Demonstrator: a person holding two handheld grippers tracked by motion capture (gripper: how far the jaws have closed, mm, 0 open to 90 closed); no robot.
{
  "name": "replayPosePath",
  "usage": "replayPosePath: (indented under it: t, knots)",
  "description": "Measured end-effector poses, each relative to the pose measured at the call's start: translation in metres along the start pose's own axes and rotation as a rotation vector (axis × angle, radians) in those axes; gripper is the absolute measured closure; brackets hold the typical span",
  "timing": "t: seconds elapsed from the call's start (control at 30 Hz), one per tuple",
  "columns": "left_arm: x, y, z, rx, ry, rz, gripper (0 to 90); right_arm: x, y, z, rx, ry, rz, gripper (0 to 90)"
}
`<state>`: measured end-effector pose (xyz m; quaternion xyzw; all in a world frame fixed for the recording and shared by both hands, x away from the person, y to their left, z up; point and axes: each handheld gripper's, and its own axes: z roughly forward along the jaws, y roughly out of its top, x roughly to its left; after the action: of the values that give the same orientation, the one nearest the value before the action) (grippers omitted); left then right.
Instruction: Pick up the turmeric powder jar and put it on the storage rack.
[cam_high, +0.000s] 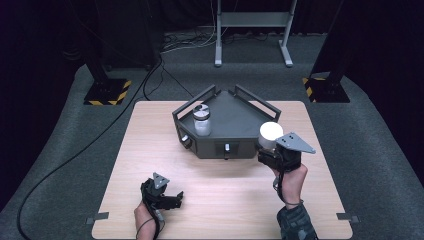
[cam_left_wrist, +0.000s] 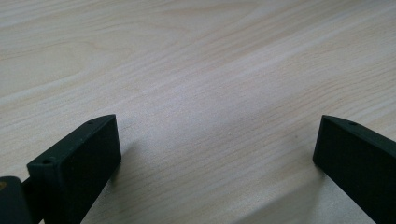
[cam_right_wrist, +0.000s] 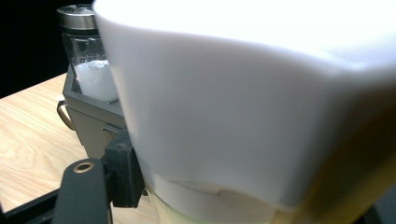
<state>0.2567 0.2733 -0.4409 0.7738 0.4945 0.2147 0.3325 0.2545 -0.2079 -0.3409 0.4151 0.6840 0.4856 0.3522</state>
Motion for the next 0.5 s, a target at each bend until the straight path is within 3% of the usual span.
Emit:
replayPosePath:
  t: [0.5]
  knots:
    - [0.000,0.000,0.000,0.000,0.000,0.000,0.6,-0.004,0.013,0.005,-0.012,-0.002,-0.005,29.8]
